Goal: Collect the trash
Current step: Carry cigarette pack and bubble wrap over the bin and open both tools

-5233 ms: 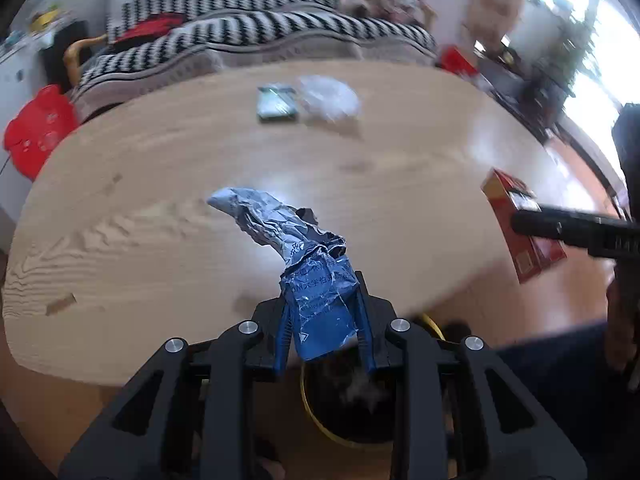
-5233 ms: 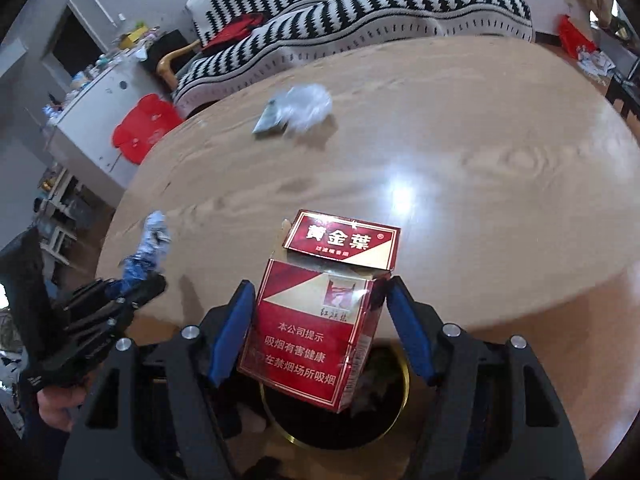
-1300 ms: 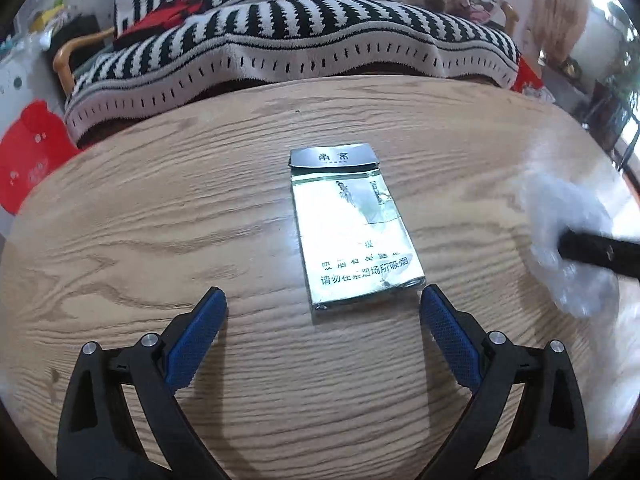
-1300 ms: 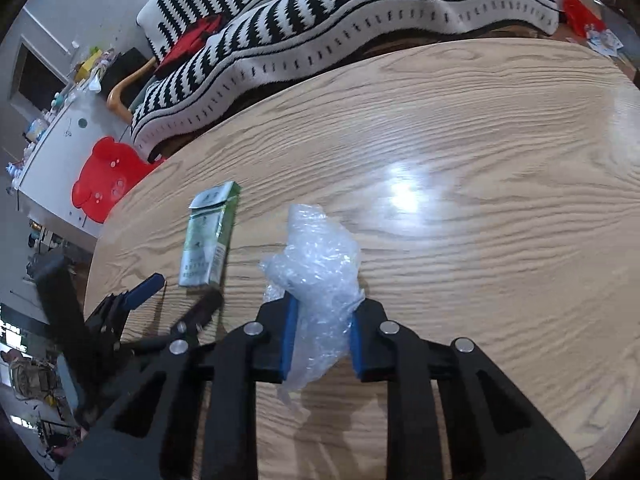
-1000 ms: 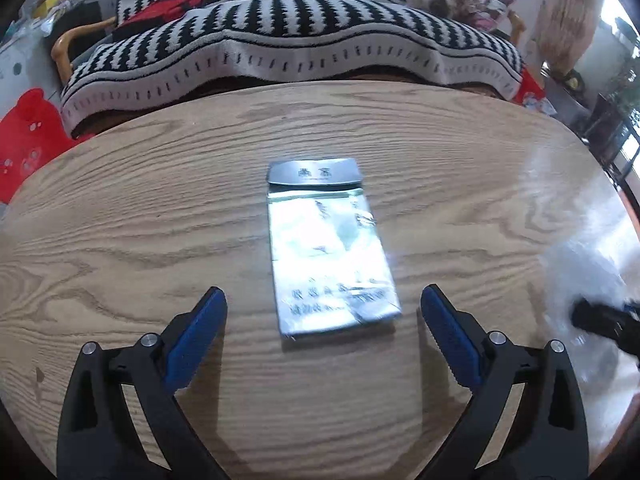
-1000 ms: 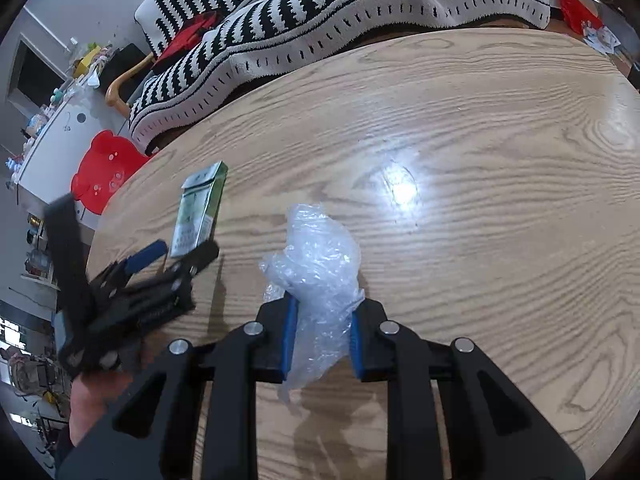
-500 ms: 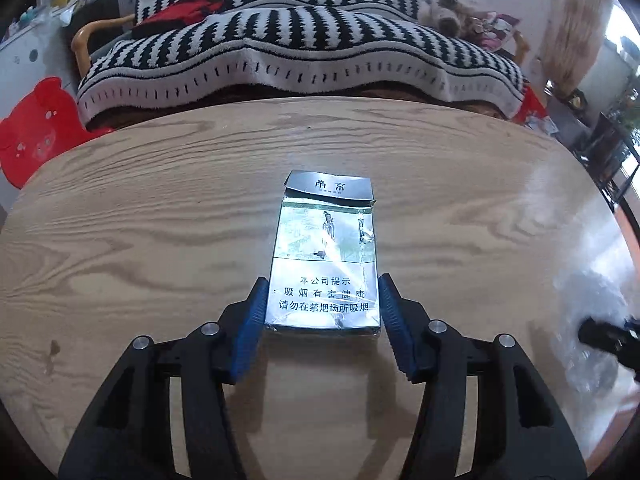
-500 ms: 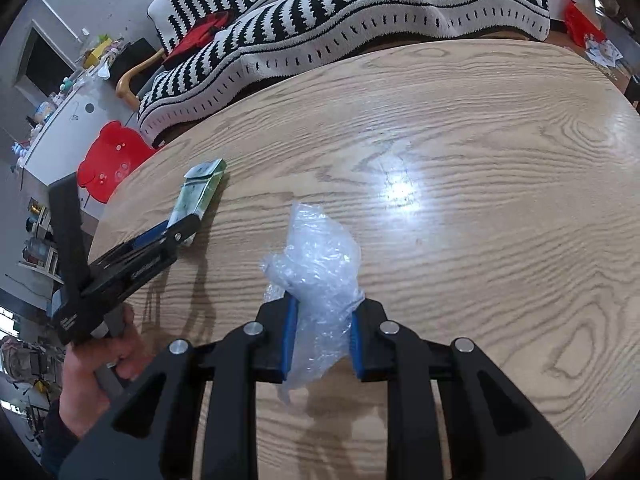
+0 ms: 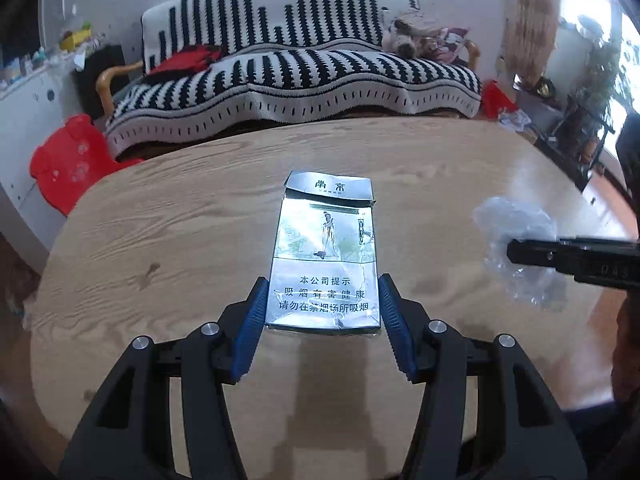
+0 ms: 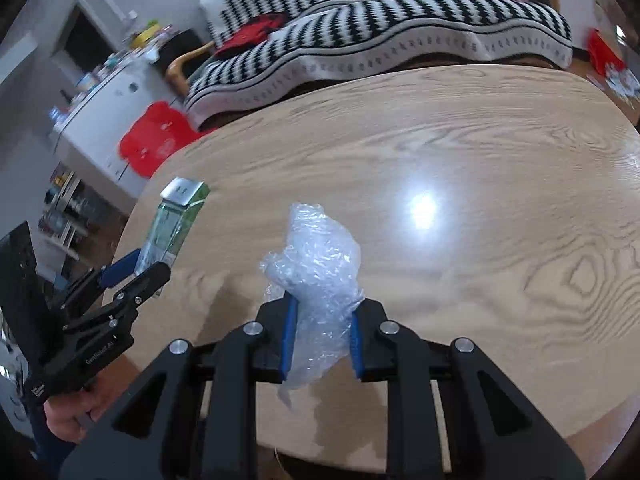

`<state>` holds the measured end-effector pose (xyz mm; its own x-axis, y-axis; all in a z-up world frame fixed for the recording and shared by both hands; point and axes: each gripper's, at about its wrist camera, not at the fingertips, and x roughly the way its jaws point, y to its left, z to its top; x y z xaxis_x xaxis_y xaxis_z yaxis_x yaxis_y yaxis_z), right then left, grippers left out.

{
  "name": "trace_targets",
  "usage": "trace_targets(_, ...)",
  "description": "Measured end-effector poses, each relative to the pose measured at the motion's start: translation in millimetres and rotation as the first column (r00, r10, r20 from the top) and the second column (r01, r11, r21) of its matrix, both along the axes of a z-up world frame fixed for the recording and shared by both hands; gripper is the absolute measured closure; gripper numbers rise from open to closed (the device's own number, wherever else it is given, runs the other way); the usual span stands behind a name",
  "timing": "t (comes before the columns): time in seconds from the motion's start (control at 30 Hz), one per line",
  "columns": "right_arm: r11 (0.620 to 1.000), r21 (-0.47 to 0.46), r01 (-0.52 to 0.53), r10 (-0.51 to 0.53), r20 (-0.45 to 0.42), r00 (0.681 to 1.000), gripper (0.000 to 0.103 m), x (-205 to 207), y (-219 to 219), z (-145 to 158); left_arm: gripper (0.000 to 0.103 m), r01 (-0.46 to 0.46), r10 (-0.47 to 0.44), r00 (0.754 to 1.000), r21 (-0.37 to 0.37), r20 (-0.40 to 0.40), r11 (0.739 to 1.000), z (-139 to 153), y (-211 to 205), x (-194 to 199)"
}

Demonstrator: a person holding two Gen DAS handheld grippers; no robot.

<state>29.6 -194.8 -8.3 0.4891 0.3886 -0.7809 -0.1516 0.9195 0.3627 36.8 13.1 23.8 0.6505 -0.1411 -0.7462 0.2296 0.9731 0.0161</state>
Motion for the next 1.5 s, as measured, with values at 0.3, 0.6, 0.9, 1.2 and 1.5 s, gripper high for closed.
trace_targets(0.3, 0.996, -0.009, -0.089, 0.089, -0.001, 0.996, 0.081, -88.3, 35.9, -13.8, 0.049, 0.070, -0.069, 0.996, 0.007, -0.052, 0.998, -27.8, 4.2, -96.2)
trace_targets(0.6, 0.995, 0.001, -0.097, 0.097, -0.044, 0.994, 0.081, -152.0, 39.5, -41.8, 0.049, 0.146, -0.144, 0.981, 0.006, -0.128, 0.989, -60.1, -5.0, -162.4)
trace_targets(0.9, 0.998, 0.000, -0.070, 0.069, -0.171, 0.983, 0.081, -153.2, 27.1, -74.1, 0.049, 0.183, -0.180, 0.957, -0.009, -0.228, 0.983, -92.9, -18.9, -173.2)
trace_targets(1.2, 0.996, -0.034, -0.087, 0.078, -0.223, 0.972, 0.081, -159.8, 25.7, -87.9, 0.049, 0.238, -0.231, 0.930, -0.012, -0.285, 0.971, -107.7, -30.8, -184.1)
trace_targets(1.5, 0.995, -0.058, -0.080, 0.065, -0.232, 0.971, 0.081, -160.2, 23.3, -92.8, 0.049, 0.230, -0.219, 0.929, -0.001, -0.299, 0.973, -112.4, -34.6, -175.8)
